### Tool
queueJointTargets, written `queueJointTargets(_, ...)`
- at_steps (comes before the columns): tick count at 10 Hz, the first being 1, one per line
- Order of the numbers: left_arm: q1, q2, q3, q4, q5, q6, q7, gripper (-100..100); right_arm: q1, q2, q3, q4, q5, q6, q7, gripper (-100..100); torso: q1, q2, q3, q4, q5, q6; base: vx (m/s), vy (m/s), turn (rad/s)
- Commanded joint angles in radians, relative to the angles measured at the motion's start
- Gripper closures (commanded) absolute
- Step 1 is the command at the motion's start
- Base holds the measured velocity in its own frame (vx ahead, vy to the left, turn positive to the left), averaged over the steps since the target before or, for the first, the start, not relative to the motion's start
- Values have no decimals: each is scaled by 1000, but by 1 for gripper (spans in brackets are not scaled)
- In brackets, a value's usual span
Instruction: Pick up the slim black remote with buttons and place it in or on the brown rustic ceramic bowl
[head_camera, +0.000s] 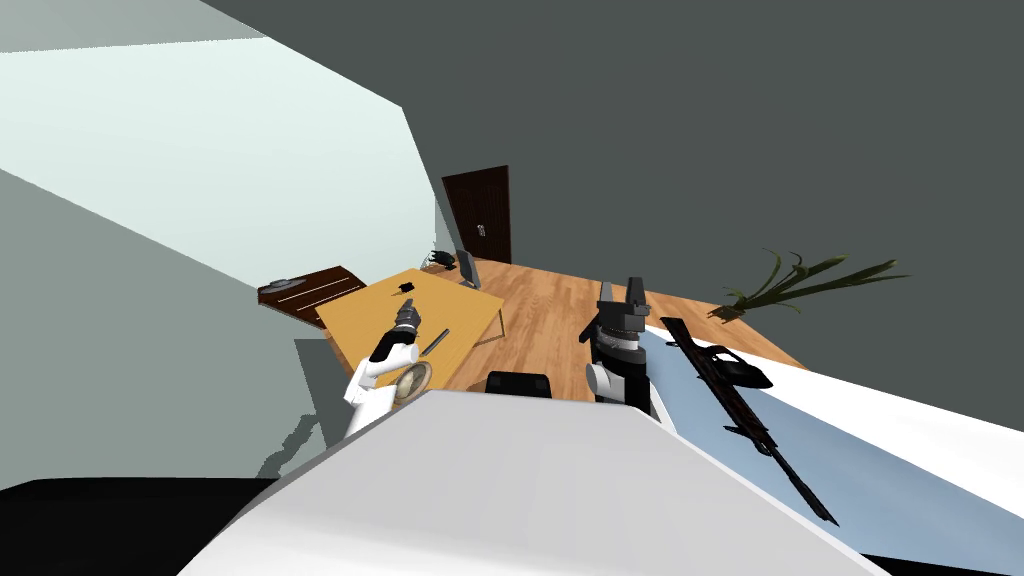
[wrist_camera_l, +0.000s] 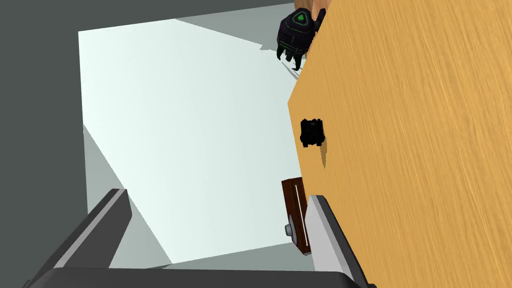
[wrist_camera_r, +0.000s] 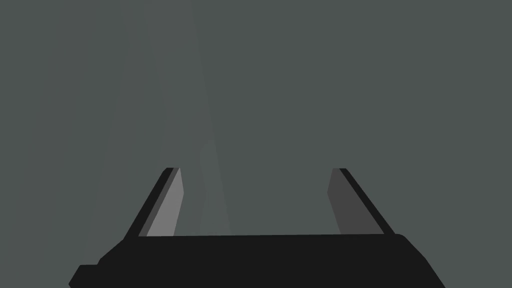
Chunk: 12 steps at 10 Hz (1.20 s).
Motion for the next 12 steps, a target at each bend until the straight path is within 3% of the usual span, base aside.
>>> queueJointTargets(1, -15, 13, 35, 50, 10, 50, 9, -100, 0, 0, 0, 0, 0, 0, 0, 0, 0, 0, 0, 0, 0, 0, 38, -15, -67)
queueJointTargets(2, -15, 13, 35, 50, 10, 70, 9, -100, 0, 0, 0, 0, 0, 0, 0, 0, 0, -1, 0, 0, 0, 0, 29, -9, -36)
queueJointTargets(3, -27, 24, 65, 96, 20, 102, 18, -100, 0, 0, 0, 0, 0, 0, 0, 0, 0, 0, 0, 0, 0, 0, 32, -9, -73)
queueJointTargets(4, -27, 24, 65, 96, 20, 123, 18, -100, 0, 0, 0, 0, 0, 0, 0, 0, 0, 0, 0, 0, 0, 0, 28, -6, -32)
queueJointTargets(5, -39, 36, 95, 135, 30, 160, 27, -100, 0, 0, 0, 0, 0, 0, 0, 0, 0, 0, 0, 0, 0, 0, 35, -6, -65)
queueJointTargets(6, -39, 36, 95, 142, 30, 176, 27, -100, 0, 0, 0, 0, 0, 0, 0, 0, 0, 0, 0, 0, 0, 0, 31, -4, -36)
queueJointTargets(7, -50, 47, 123, 178, 40, 215, 36, -100, 0, 0, 0, 0, 0, 0, 0, 0, 1, 0, 0, 0, 0, 0, 42, -8, -78)
queueJointTargets(8, -50, 47, 123, 188, 40, 229, 36, -100, 0, 0, 0, 0, 0, 0, 0, 0, 1, -1, 0, 0, 0, 0, 35, -4, -35)
queueJointTargets(9, -60, 59, 151, 223, 51, 260, 46, -100, 0, 0, 0, 0, 0, 0, 0, 0, 0, 0, 0, 0, 0, 0, 39, 0, -86)
queueJointTargets(10, -60, 59, 151, 233, 51, 282, 46, -100, 0, 0, 0, 0, 0, 0, 0, 0, 1, -1, 0, 0, 0, 0, 33, 7, -31)
queueJointTargets(11, -70, 70, 178, 272, 61, 312, 55, -100, 0, 0, 0, 0, 0, 0, 0, 0, 1, 0, 0, 0, 0, 0, 42, 0, -61)
queueJointTargets(12, -70, 70, 178, 279, 61, 334, 55, -100, 0, 0, 0, 0, 0, 0, 0, 0, 1, -1, -1, 0, 0, 0, 35, 0, -40)
